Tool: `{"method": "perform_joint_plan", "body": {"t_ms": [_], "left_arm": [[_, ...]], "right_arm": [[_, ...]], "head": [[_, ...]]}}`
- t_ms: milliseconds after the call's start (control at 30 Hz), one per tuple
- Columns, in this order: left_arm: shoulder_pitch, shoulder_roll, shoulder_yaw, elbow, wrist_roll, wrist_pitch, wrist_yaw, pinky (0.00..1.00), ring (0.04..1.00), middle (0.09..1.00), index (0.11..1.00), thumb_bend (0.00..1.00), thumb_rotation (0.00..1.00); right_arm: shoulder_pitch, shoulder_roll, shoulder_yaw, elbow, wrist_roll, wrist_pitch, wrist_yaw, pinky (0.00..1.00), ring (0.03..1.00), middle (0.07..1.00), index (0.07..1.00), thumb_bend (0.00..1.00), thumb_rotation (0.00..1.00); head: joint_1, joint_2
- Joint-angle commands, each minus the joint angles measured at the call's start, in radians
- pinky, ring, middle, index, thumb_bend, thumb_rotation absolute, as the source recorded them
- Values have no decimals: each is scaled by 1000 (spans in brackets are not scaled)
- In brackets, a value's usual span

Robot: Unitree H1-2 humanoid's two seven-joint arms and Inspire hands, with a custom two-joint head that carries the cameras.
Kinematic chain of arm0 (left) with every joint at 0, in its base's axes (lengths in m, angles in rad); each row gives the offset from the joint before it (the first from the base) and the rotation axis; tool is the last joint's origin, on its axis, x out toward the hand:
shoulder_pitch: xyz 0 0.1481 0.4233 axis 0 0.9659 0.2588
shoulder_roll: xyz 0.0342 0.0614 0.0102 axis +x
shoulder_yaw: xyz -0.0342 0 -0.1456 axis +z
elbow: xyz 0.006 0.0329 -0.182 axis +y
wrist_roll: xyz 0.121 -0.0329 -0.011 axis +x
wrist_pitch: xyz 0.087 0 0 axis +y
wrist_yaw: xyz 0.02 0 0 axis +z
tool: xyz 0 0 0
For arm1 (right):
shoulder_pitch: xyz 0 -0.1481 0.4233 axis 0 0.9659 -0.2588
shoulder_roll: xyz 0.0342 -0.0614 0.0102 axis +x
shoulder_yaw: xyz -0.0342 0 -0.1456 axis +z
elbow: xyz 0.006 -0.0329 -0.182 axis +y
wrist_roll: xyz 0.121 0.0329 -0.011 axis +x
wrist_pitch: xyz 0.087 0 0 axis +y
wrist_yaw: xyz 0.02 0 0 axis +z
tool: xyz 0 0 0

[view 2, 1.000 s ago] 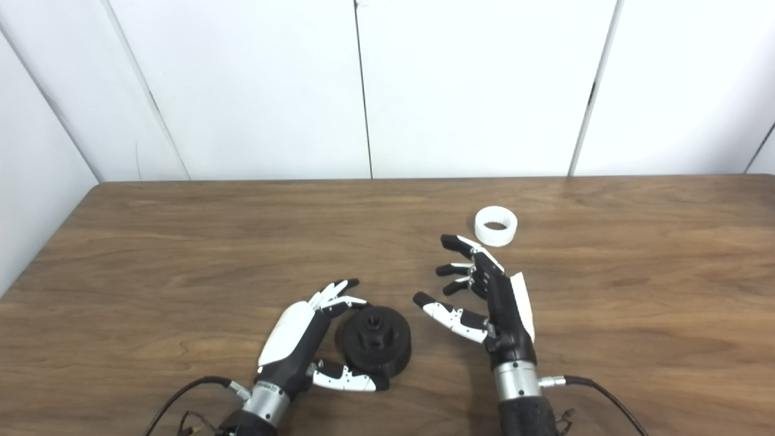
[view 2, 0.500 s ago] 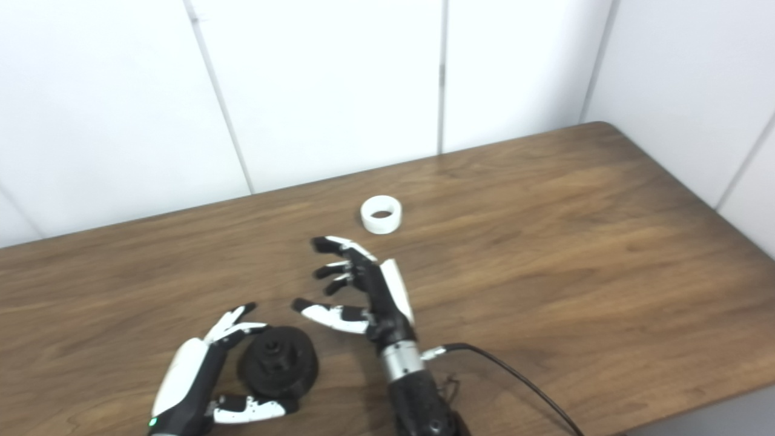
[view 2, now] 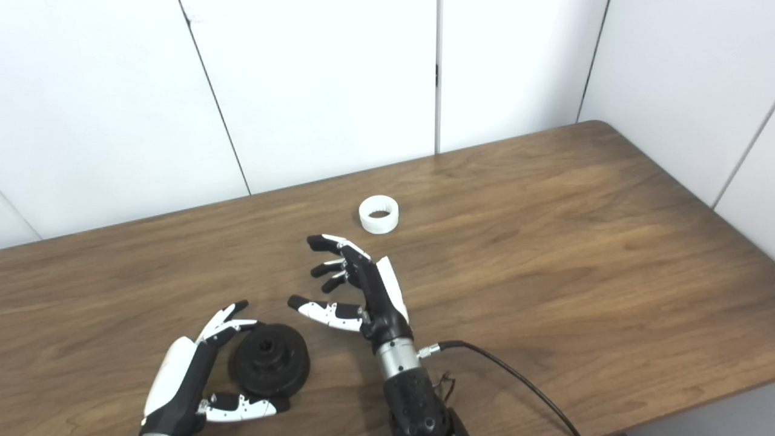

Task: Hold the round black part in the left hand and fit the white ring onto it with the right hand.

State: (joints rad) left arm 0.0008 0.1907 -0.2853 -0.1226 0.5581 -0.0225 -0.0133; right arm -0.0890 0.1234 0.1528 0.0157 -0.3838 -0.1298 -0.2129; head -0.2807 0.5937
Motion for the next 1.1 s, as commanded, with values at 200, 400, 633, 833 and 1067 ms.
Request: {"method": "perform_joint_plan", "body": {"t_ms": [200, 400, 633, 833, 1067], "left_arm": [[-14, 4, 11, -10, -7, -7, -13, 844, 956, 940, 598, 920, 203], [-10, 4, 14, -9, -12, -9, -16, 850, 959, 942, 597, 926, 184], [-7, 1, 13, 3, -12, -12, -15, 863, 960, 941, 597, 929, 181], [-4, -6, 5, 11, 1, -11, -13, 877, 961, 939, 598, 928, 182], [-11, -2, -5, 25, 13, -9, -20, 932, 966, 945, 598, 924, 225]], "right_arm": [[-74, -171, -17, -32, -259, 4, -68, 632, 715, 755, 722, 670, 259], [-141, -244, -38, -93, -329, 114, -19, 658, 810, 857, 747, 699, 335], [-251, -357, -62, -102, -380, 187, 53, 717, 885, 921, 773, 722, 450], [-345, -421, -53, -87, -425, 272, 130, 783, 932, 957, 798, 761, 501], [-435, -457, -41, -11, -440, 295, 163, 817, 926, 961, 795, 796, 484]], "head": [[10, 0], [6, 0], [12, -2], [18, -3], [27, -4]]}}
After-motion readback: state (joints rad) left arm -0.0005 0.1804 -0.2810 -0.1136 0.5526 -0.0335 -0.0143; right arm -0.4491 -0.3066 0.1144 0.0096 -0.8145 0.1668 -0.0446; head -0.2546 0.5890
